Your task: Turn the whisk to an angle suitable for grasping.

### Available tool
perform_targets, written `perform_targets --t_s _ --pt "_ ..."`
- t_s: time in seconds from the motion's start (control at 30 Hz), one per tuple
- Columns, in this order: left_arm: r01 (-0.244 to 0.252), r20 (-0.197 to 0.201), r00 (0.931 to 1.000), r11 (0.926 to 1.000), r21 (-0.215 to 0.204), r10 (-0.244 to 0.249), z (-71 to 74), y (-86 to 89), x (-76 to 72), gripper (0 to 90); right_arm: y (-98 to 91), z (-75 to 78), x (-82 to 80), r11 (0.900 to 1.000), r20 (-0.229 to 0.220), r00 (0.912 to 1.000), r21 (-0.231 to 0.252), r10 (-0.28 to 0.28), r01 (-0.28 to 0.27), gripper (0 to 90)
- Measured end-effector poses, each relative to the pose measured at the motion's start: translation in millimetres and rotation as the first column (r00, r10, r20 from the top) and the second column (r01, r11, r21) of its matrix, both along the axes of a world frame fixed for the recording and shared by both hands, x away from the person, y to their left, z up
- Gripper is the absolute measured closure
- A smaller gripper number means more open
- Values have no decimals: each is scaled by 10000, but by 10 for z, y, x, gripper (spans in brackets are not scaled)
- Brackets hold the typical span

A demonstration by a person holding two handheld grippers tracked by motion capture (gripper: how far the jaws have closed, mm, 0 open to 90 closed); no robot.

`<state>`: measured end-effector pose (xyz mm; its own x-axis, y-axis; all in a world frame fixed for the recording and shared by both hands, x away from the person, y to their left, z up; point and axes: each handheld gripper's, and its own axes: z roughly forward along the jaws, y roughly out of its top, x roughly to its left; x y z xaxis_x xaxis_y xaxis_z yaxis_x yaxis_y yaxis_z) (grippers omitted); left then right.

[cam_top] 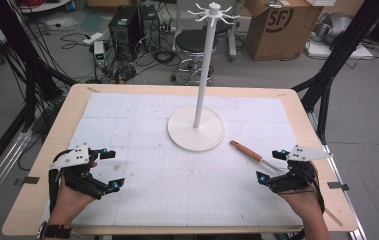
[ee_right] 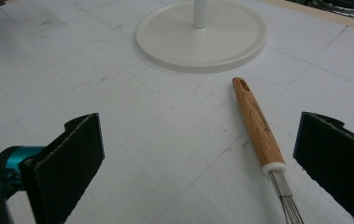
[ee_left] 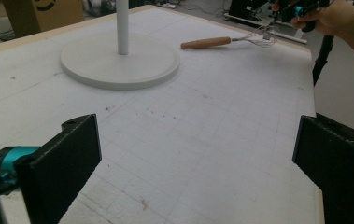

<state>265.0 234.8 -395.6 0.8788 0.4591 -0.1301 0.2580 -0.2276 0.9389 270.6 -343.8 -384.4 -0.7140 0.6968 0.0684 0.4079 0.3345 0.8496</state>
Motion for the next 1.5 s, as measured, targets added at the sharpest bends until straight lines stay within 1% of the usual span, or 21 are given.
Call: perform_targets --t_s 0.07,0.2,0.23,0.3,0.33,0.4,0.5,0.63,0.77,0.8,0.83,0.87,0.93,1.0,1.1,1.17,1.23,1.27,1.37,1.43,1.5 --pt "-59 -32 10000 10000 54 59 -13 9 2 17 -3 3 13 10000 68 10000 11 -1 1 5" --pt "-184 -78 9998 9998 -28 184 -25 11 6 17 7 -11 5 9998 31 9999 -148 -124 125 5" --pt "-173 -84 9998 9998 -30 172 -26 2 4 17 13 -19 -3 9998 -49 9999 -150 -93 92 5" --pt "-94 -73 9999 9999 85 94 -26 -21 9 17 15 -11 -9 9997 -35 9999 -214 -144 143 5" --pt "-146 -64 9999 9999 63 146 -25 -34 13 17 15 -2 -17 9994 28 9998 -261 -207 207 6" --pt "-58 -54 10000 10000 34 58 -18 -51 16 17 15 13 -35 9993 9 9996 -252 -268 269 5" --pt "20 -15 10000 10000 47 -20 -8 -71 17 17 31 11 -39 9975 -51 9995 -642 -303 299 5" --pt "68 -26 10000 10000 6 -68 -1 -78 19 17 38 12 -25 9970 20 9995 -704 -321 322 5" --pt "60 -31 10000 10000 47 -60 -2 -79 22 17 41 31 44 9948 -119 9991 -937 -413 400 5" --pt "61 -26 10000 10000 35 -61 -2 -79 22 17 40 69 85 9930 -209 9985 -1080 -501 476 5" --pt "78 -22 10000 10000 10 -78 -2 -78 23 17 40 69 85 9930 -209 9985 -1080 -501 476 5" --pt "92 -28 10000 10000 -9 -92 -2 -79 22 17 38 106 132 9902 -174 9984 -1303 -531 504 5" --pt "114 -23 9999 9999 -7 -114 -1 -77 23 17 35 122 157 9886 -162 9983 -1408 -560 532 5" --pt "148 -24 9999 9999 -8 -148 -1 -73 24 17 28 157 233 9841 -334 9970 -1660 -702 637 6" --pt "134 -29 9999 9999 -36 -134 -2 -67 22 17 23 170 291 9817 -471 9959 -1779 -774 679 6" --pt "147 -21 9999 9999 -21 -147 -3 -61 22 17 24 181 378 9762 -688 9942 -2064 -827 669 6" --pt "128 -24 9999 9999 -57 -128 -2 -57 18 17 27 185 403 9743 -751 9936 -2152 -846 667 6" --pt "125 -16 9999 9999 -37 -125 -1 -52 19 17 34 190 454 9699 -828 9927 -2344 -874 658 6" --pt "116 -18 9999 9999 -59 -117 0 -46 17 17 42 189 505 9699 -962 9917 -2360 -849 601 6" --pt "124 -15 9999 9999 -53 -124 0 -49 18 17 49 176 586 9653 -1136 9902 -2562 -817 503 6" --pt "127 -44 9999 9999 -60 -128 -3 -59 17 17 46 165 613 9664 -1221 9892 -2524 -807 477 6"
